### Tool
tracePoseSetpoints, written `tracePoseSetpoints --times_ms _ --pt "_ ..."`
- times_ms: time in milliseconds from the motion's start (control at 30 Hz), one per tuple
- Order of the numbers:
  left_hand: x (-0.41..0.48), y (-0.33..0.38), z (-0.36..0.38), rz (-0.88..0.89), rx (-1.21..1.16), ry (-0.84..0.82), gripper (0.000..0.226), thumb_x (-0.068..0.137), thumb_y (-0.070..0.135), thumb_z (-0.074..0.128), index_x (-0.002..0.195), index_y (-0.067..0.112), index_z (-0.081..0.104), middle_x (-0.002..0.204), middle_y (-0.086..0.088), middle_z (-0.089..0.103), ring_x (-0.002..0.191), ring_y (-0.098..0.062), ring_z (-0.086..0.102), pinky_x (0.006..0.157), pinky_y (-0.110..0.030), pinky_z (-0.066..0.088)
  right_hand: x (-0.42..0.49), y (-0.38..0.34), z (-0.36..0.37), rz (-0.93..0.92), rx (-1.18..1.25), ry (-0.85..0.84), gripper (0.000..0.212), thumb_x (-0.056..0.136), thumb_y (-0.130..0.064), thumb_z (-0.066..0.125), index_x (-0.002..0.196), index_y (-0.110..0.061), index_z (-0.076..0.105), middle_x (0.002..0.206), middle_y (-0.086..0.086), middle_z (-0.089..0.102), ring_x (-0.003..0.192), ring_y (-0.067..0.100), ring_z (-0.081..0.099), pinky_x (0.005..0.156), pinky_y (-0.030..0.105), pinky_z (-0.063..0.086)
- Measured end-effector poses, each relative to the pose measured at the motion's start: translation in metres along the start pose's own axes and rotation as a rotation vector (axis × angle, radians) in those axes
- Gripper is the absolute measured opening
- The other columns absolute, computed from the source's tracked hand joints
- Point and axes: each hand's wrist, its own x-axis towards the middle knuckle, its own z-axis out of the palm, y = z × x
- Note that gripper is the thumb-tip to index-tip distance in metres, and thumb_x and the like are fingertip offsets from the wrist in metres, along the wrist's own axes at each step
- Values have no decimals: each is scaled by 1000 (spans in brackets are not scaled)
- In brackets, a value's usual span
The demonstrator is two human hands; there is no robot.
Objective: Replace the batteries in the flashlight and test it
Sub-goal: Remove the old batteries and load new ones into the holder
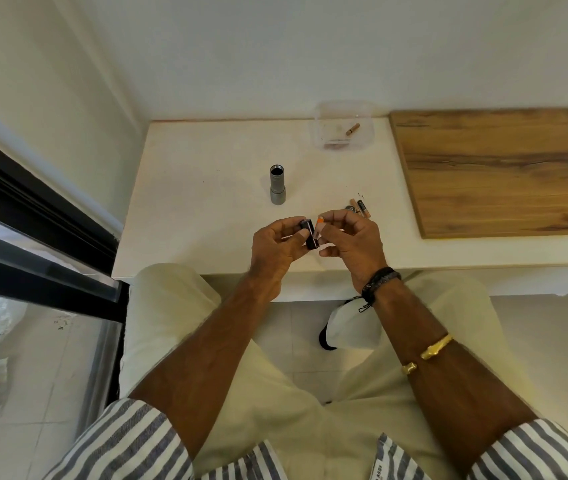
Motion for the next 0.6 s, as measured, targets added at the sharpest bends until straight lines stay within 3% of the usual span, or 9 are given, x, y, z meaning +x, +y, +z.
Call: tracePoseSetpoints --times_ms 167,367,500,600 --pt "6 -3 -4 -159 -220 -12 24 93 1 62 118 -1 64 106 -17 73 95 -30 73 85 -42 60 14 0 -16 -25 145 78 28 91 0 67 115 -13 69 86 12 71 76 16 69 65 32 61" --pt "11 1 -5 -243 -377 -16 29 95 0 59 123 -6 59 110 -21 70 100 -31 72 82 -38 60 44 9 -54 -4 260 314 14 86 8 70 95 -3 70 83 16 73 75 23 74 76 38 64" --pt "13 2 -4 -256 -409 -33 32 95 1 58 126 -6 57 112 -21 68 100 -30 71 85 -39 60 63 22 -70 69 136 462 18 75 4 77 83 -12 72 94 20 75 93 36 75 89 49 61" --pt "14 2 -4 -261 -421 -34 27 96 1 56 122 -4 59 111 -20 69 98 -29 71 83 -37 60 71 30 -73 113 -12 533 18 72 -6 83 83 -18 75 97 13 76 96 31 74 85 42 63"
